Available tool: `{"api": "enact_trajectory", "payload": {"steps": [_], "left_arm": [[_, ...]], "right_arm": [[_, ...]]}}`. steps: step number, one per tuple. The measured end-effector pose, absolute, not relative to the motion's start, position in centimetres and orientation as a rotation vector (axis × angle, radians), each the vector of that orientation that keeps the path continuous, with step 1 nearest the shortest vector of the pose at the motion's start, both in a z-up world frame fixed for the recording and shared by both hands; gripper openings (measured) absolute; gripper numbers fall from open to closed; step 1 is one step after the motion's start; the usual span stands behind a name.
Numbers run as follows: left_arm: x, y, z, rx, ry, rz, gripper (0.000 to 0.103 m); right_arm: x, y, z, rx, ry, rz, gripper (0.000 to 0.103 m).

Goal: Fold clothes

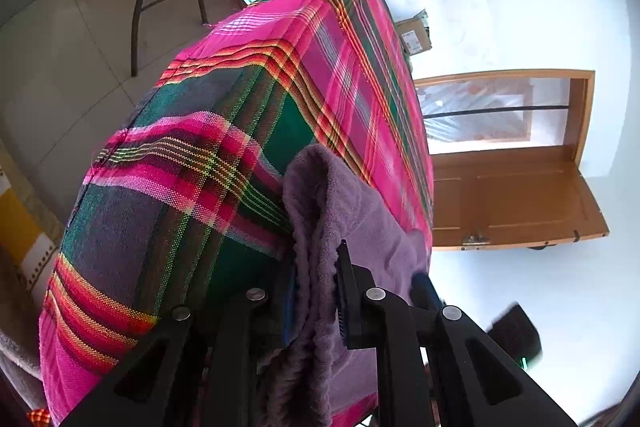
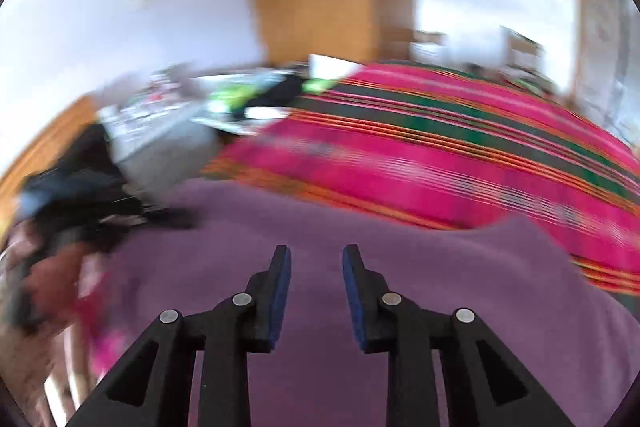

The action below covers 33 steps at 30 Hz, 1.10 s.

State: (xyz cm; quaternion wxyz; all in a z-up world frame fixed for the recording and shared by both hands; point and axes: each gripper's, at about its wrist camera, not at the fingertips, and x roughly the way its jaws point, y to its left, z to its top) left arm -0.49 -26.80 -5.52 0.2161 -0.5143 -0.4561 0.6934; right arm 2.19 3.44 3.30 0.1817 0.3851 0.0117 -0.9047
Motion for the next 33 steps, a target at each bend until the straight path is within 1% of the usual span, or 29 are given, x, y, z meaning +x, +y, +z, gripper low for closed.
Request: {"api": "enact_trajectory", "payload": {"steps": [6,9,13,18,25,27,30,33], "left_arm": [[-0.7,-26.8,-5.5,-1.429,-1.268,1.913,0.017],[-0.8,-26.9,-5.5,-1.43,-1.269,1.91,0.017],[-0.8,-26.9,-5.6,-1.432,-1.273,1.906,0.017],[-0.8,-27.0,-5.8,-1.431,-1.275,1.904,0.017],[-0.9,-27.1,-5.8,-1.431,-1.275,1.898,0.017],[-0.9,-27.1,-5.8,-1.43,-1.273,1.896,0.017],[-1.0,-27.1,-5.8,-1.43,-1.271,1.896,0.017],[-1.0,-27.0,-5.8,-1.43,-1.271,1.893,0.017]], "right_arm": [[-2.0,5.5,1.1,1.253,0.015,-2.629,0.027],[-2.7,5.8,0.5,1.258,0.044,-2.645,0.027],[-2.2,6.0,0.8,1.281,0.054,-2.648,0.027],[0.4,6.8,1.5,1.261,-0.012,-2.566,0.027],[5.1,6.2,0.7,1.227,0.1,-2.508,0.028],[6.7,6.3,0.5,1.191,0.132,-2.505,0.034],[9.1,6.2,0.2,1.138,0.212,-2.513,0.039],[11.3,6.2,0.0,1.081,0.302,-2.52,0.039]]}}
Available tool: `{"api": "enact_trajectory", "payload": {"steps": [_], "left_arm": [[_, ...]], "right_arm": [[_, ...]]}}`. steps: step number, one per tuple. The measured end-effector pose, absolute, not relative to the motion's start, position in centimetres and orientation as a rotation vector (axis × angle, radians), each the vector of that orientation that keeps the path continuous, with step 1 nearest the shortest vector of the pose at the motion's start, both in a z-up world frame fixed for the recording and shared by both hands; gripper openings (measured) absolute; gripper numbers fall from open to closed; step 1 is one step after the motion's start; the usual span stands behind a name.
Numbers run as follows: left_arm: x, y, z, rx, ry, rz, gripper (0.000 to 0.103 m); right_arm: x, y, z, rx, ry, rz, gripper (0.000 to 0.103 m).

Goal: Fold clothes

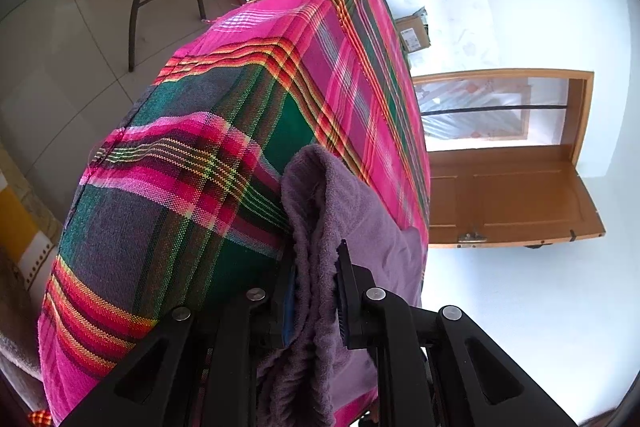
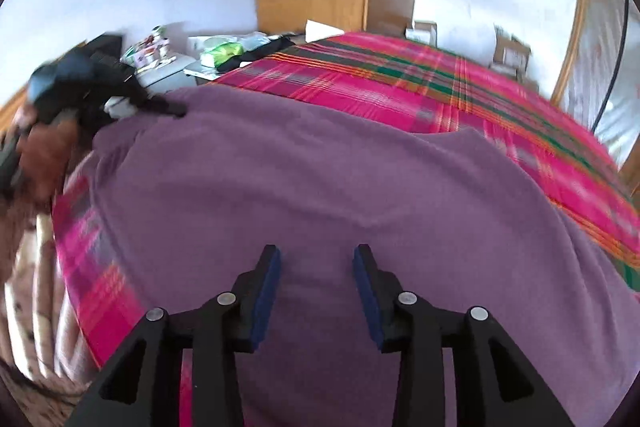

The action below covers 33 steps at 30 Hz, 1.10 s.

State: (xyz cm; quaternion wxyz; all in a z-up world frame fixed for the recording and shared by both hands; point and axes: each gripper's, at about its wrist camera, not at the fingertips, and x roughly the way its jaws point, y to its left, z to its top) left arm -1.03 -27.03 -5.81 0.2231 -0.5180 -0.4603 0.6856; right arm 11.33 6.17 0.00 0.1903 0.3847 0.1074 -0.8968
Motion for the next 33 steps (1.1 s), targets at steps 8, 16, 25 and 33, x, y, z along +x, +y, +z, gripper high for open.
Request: {"api": "enact_trajectory", "payload": {"steps": [8,16,25,33], "left_arm": [[-1.2,-27.1,-5.9,-1.441,-1.271,1.878,0.017],[-1.3,-26.9,-5.5,-1.465,-1.246,1.884,0.017],[-1.2,-26.0,-3.2,-1.468,-1.167,1.939,0.017],[-0.7,-24.4,-0.5,-1.488,-1.087,2.003,0.017]], "right_arm": [[14.4,7.2,0.4,1.103,0.33,-2.45,0.039],[13.3,3.5,1.4,1.016,0.315,-2.358,0.039],[12.2,1.1,1.4,0.981,0.257,-2.298,0.039],[10.8,2.5,2.5,0.967,0.063,-2.307,0.039]]}}
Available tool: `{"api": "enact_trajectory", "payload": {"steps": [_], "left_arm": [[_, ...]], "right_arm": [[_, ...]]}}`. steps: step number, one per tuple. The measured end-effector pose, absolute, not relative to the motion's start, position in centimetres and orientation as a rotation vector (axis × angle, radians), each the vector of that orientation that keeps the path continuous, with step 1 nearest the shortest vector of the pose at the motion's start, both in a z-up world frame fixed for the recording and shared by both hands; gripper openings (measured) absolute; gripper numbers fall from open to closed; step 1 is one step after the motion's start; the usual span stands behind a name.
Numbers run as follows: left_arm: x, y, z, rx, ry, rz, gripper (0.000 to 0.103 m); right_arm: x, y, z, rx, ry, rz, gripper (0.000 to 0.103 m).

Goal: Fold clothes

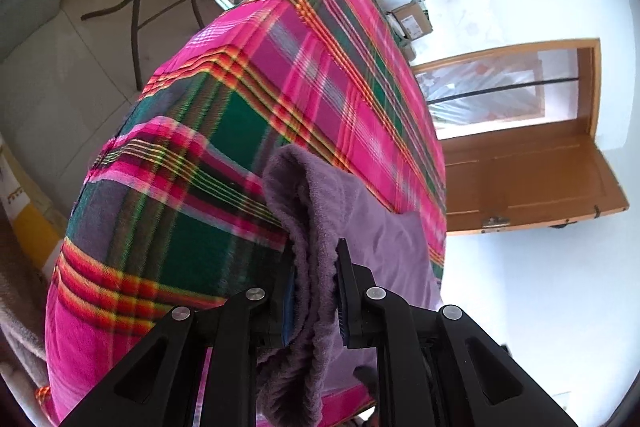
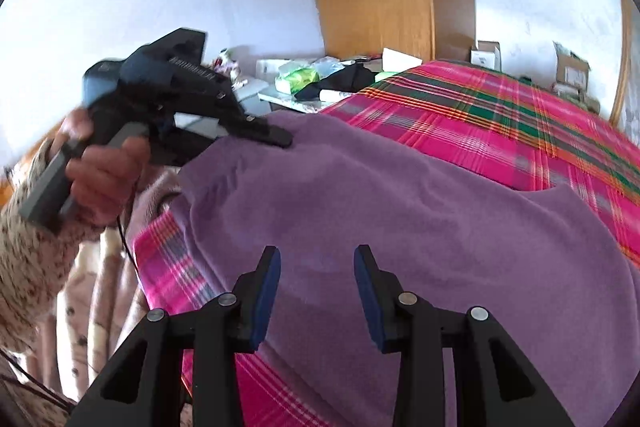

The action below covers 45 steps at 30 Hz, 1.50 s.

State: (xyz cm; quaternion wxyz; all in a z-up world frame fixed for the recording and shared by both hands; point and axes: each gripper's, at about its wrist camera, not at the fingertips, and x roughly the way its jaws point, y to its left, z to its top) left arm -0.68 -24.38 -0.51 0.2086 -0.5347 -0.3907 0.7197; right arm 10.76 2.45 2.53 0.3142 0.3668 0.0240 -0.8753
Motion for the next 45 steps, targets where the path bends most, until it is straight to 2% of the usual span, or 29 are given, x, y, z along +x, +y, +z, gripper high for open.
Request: {"api": "enact_trajectory", "payload": {"steps": [5,13,17,23,31,38,40,45], "left_arm": [[-0.9,-22.0,1.7,-1.502,-1.021,2.042,0.017],[-2.5,-20.5,2.4,-1.554,-0.999,2.06,0.017],[-2.6,-21.5,2.0,-1.574,-1.04,2.054,0.017],[-2.6,-22.1,1.8,-1.59,-1.075,2.042,0.017],[-3.0,-21.8,1.6,-1.614,-1.06,2.015,0.017],[-3.0,-21.6,1.5,-1.623,-1.036,2.001,0.017],[-3.1,-21.6,1.5,-1.622,-1.034,1.998,0.017],[-3.3,-21.8,1.4,-1.623,-1.036,1.996,0.017]], "right_arm": [[9.5,4.2,2.9,0.98,-0.087,-2.303,0.039],[10.2,4.6,3.6,0.933,-0.14,-2.276,0.04],[11.9,1.2,3.9,0.841,-0.027,-2.205,0.044],[14.0,-3.9,3.3,0.741,0.208,-2.243,0.056],[16.2,-9.4,1.6,0.614,0.568,-2.383,0.058],[14.9,-10.1,1.1,0.692,0.557,-2.42,0.057],[14.7,-10.1,1.1,0.698,0.55,-2.421,0.054],[14.7,-9.6,1.1,0.69,0.515,-2.442,0.023]]}}
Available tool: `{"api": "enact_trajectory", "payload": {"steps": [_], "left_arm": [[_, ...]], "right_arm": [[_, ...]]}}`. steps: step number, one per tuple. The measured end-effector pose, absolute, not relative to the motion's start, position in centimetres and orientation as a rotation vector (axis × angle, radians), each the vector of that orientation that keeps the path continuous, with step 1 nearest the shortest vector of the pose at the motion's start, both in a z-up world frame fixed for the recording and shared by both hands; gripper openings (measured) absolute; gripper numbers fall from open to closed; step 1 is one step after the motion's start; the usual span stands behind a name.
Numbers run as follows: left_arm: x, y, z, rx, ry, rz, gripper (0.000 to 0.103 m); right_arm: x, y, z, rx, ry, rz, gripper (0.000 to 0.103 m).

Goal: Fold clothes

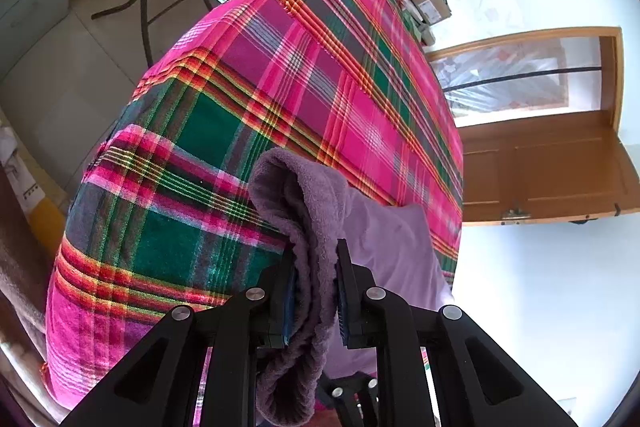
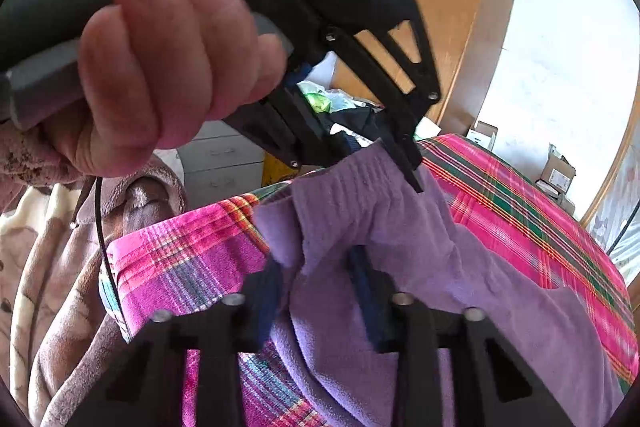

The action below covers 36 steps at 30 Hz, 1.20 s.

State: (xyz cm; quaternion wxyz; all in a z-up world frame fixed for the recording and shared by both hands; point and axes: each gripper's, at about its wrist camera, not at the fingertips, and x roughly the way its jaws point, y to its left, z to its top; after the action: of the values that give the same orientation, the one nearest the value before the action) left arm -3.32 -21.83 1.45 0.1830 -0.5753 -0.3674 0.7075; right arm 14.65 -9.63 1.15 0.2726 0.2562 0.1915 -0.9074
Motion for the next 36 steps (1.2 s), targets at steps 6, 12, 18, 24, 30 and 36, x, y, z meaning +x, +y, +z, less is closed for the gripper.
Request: {"api": "enact_trajectory", "payload": {"steps": [6,12,18,24,30,36], "left_arm": [[-3.4,-21.6,1.9,-1.62,-1.017,2.001,0.017],[-3.3,-20.3,3.7,-1.599,-0.948,2.031,0.017],[-3.1,-18.3,5.9,-1.559,-0.865,2.054,0.017],[-2.8,-16.2,7.4,-1.539,-0.822,2.066,0.017],[-2.6,-14.0,8.4,-1.529,-0.768,2.079,0.017],[-2.9,-11.6,8.8,-1.537,-0.741,2.05,0.017]], "right_arm": [[15.2,-8.3,1.8,0.652,0.466,-2.458,0.011],[15.7,-6.0,3.5,0.612,0.364,-2.481,0.009],[16.3,-3.5,5.0,0.574,0.292,-2.512,0.009],[16.8,-1.0,5.8,0.557,0.234,-2.538,0.009],[16.8,1.5,6.1,0.543,0.18,-2.552,0.009],[16.8,3.6,6.2,0.548,0.128,-2.574,0.009]]}}
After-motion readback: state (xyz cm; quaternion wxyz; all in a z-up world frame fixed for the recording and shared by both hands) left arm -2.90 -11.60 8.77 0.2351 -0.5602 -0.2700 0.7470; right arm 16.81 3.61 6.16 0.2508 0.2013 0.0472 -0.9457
